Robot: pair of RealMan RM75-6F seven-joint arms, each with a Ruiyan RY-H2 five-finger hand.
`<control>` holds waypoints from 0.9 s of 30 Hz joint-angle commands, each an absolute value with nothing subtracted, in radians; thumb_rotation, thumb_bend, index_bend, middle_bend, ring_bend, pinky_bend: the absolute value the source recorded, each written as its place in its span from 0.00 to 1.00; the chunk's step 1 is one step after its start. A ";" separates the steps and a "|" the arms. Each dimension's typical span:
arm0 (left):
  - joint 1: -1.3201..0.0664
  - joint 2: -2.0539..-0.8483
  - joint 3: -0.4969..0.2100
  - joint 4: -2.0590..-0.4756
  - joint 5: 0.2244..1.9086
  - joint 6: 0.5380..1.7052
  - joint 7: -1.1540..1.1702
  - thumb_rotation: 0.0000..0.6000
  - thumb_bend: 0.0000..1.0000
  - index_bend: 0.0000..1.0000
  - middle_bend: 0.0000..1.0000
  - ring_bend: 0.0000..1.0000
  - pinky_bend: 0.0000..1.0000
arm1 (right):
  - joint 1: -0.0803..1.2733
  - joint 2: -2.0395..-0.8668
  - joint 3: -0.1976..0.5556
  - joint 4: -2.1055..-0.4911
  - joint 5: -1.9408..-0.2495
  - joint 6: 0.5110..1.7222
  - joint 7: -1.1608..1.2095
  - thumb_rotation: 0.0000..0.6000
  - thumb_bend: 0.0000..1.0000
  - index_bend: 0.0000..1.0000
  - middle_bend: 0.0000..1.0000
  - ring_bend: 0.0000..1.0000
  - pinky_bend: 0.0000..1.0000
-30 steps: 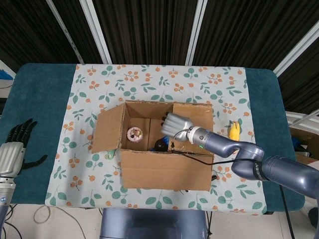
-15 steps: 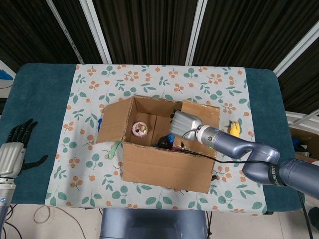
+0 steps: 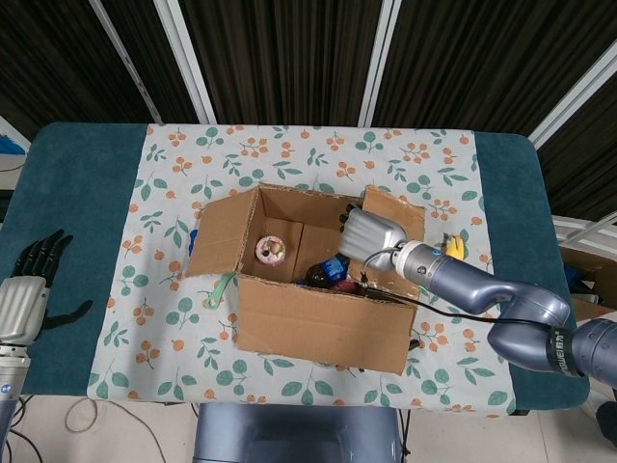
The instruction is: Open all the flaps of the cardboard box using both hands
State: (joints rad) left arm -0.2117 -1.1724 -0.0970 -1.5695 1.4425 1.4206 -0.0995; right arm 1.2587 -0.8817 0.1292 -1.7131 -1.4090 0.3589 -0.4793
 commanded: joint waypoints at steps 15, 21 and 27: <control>-0.210 -1.171 -0.097 -1.570 1.449 1.421 -0.100 1.00 0.15 0.00 0.00 0.00 0.05 | 1.262 -0.780 0.095 -1.752 -1.338 0.364 -0.610 1.00 1.00 0.52 0.40 0.26 0.30; -0.209 -1.170 -0.096 -1.572 1.451 1.419 -0.103 1.00 0.15 0.00 0.00 0.00 0.05 | 1.261 -0.759 0.073 -1.743 -1.320 0.359 -0.652 1.00 1.00 0.52 0.40 0.26 0.30; -0.210 -1.169 -0.096 -1.574 1.452 1.416 -0.100 1.00 0.15 0.00 0.00 0.00 0.05 | 1.253 -0.733 0.054 -1.736 -1.309 0.362 -0.679 1.00 1.00 0.52 0.39 0.26 0.30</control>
